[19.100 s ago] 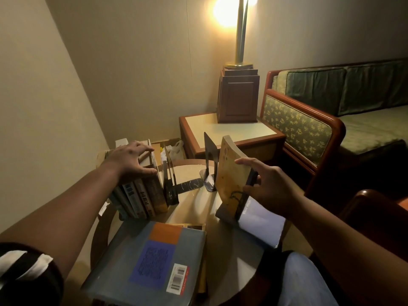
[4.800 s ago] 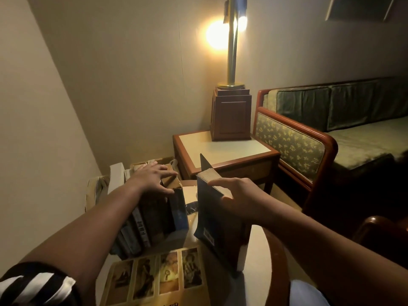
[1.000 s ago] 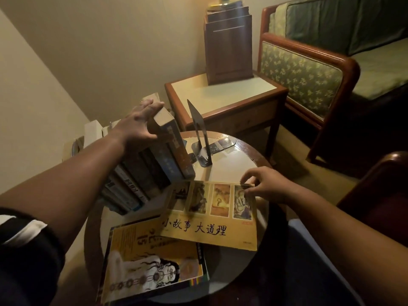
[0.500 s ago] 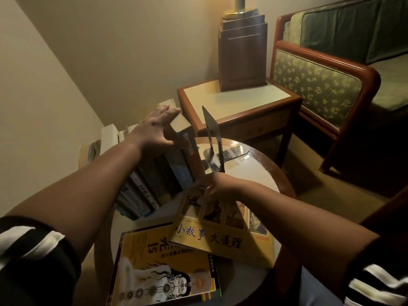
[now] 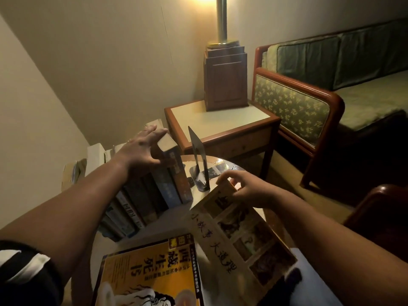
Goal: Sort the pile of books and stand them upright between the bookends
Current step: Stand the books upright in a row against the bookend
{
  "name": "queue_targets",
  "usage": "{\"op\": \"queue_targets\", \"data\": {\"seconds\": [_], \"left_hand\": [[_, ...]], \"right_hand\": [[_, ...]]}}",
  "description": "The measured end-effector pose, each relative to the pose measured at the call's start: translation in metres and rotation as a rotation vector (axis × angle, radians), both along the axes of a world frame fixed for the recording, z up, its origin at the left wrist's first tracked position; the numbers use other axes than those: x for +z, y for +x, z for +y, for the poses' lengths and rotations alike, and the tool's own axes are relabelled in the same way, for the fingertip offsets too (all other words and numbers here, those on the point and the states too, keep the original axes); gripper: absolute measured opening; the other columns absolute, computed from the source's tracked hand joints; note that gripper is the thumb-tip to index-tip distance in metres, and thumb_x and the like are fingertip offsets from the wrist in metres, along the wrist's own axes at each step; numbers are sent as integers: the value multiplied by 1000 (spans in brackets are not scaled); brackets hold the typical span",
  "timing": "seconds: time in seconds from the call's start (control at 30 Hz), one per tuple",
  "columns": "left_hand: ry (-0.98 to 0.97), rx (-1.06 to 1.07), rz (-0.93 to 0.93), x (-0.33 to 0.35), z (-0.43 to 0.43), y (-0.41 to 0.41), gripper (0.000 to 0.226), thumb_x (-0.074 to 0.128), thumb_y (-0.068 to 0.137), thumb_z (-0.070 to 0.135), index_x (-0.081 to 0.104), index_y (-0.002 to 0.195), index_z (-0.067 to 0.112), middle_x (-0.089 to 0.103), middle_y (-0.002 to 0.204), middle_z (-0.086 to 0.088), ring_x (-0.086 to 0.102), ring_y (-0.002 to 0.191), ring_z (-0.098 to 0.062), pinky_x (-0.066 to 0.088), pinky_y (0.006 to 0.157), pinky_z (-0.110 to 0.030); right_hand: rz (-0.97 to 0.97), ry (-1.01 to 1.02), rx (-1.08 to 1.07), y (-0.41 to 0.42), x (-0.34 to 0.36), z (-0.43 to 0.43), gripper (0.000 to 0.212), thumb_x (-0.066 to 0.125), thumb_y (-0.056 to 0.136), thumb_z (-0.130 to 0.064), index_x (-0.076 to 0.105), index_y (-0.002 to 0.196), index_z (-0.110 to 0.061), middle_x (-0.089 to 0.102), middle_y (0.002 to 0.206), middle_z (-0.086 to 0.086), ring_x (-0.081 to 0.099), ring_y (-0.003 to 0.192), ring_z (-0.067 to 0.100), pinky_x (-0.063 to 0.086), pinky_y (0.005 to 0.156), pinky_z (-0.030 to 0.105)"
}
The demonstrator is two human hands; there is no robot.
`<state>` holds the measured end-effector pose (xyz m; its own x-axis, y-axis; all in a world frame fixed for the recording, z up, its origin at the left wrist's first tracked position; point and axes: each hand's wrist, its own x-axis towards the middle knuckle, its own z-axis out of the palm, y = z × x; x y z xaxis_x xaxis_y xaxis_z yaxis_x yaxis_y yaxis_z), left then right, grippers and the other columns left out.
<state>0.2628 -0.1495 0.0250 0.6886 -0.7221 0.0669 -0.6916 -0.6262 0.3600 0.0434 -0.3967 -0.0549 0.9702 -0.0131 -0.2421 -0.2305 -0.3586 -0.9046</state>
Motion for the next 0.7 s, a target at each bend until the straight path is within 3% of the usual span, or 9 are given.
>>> {"op": "queue_targets", "data": {"seconds": [0.17, 0.3, 0.37, 0.43, 0.57, 0.7], "left_hand": [[9, -20, -7, -2, 1, 7, 113, 53, 40, 78, 22, 145, 46, 14, 164, -6, 11, 151, -27, 20, 119, -50], [24, -25, -10, -5, 0, 13, 115, 58, 44, 74, 24, 149, 40, 15, 164, -7, 11, 150, -30, 21, 118, -52], [39, -31, -14, -5, -1, 15, 112, 66, 51, 63, 22, 151, 37, 15, 163, -9, 10, 150, -31, 21, 118, -55], [42, -25, -19, -4, -1, 15, 110, 67, 55, 52, 20, 153, 32, 14, 163, -10, 10, 150, -32, 21, 118, -56], [42, -30, -32, -2, -2, 16, 109, 72, 60, 50, 19, 153, 31, 13, 163, -10, 10, 150, -33, 20, 118, -56], [53, -39, -58, -6, -4, 21, 105, 85, 75, 26, 16, 153, 31, 12, 164, -10, 9, 150, -33, 20, 118, -55]], "right_hand": [[-469, -121, -154, -38, 25, -11, 26, 73, 89, -18, 66, 113, -24, 67, 106, -6, 66, 101, 18, 60, 80, 44], [-765, -176, -281, -47, 44, -5, 30, 73, 89, -15, 63, 117, -14, 68, 107, 2, 70, 98, 17, 62, 71, 42], [-862, -207, -333, -47, 49, 1, 29, 72, 90, -17, 61, 116, -12, 64, 109, 5, 69, 96, 19, 62, 66, 39], [-978, -351, -404, -45, 46, 9, 26, 68, 92, -17, 57, 115, -11, 61, 111, 4, 68, 94, 14, 61, 65, 27], [-1014, -483, -504, -46, 26, 25, 26, 60, 97, -24, 48, 119, -16, 61, 106, 7, 63, 87, -2, 51, 65, 7], [-973, -527, -433, -52, 14, 27, 31, 51, 99, -35, 49, 118, -10, 60, 112, 8, 64, 95, 8, 55, 71, 11]]}}
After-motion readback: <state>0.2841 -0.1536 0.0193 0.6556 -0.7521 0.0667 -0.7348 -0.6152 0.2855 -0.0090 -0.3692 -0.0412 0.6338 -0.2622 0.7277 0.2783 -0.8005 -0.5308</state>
